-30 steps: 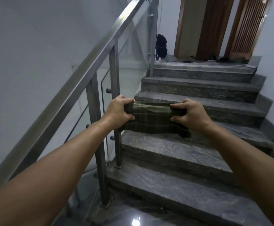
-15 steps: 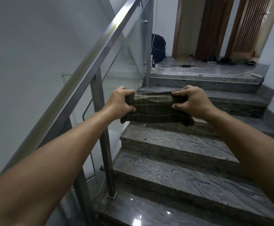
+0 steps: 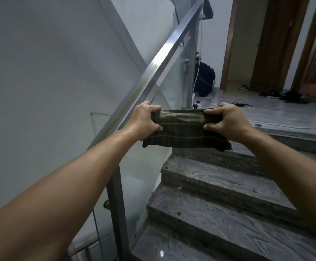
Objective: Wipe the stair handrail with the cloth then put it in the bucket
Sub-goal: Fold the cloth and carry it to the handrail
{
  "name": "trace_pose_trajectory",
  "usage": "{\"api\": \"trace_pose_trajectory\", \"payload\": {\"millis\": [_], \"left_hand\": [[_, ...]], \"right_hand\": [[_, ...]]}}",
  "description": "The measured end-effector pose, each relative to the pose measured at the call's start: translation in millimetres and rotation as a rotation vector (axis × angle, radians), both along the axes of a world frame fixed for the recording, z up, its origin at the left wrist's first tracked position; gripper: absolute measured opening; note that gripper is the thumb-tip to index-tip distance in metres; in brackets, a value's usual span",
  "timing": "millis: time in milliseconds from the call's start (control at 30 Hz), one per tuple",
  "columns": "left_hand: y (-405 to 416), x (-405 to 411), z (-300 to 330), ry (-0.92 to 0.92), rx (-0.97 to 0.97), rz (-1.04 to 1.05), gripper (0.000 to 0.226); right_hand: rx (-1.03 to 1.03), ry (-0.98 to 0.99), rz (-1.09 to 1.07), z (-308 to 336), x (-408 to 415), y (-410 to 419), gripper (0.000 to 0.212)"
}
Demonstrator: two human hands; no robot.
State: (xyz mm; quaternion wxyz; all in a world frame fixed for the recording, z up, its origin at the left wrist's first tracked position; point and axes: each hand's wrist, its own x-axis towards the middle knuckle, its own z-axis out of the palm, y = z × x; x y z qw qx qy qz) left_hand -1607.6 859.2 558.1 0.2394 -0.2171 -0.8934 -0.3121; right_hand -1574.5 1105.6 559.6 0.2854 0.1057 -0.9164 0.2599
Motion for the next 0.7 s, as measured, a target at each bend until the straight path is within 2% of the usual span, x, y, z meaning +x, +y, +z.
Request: {"api": "trace_pose_trajectory", "payload": {"millis": [267, 367, 500, 600, 700], "left_hand": [[1, -114, 91, 0.056, 0.023, 0.046, 0.068], [2, -145, 123, 0.058, 0.032, 0.059, 0.062], [6, -176, 155, 0.039, 0.065, 0.079, 0.066], [14, -196, 176, 0.057, 0.062, 0.082, 0.049], [23, -214, 192, 0.059, 0.069, 0.101, 0.044]], "right_hand": [[-0.028, 0.024, 0.019, 85, -119, 0, 0.053], [-0.017, 0.042, 0.021, 120, -154, 1, 0.052], [0.017, 0.064, 0.013, 160, -192, 4, 0.050], [0.039, 0.067, 0.021, 182, -218, 10, 0.048], [0.063, 0.060, 0.037, 199, -243, 15, 0.046]]}}
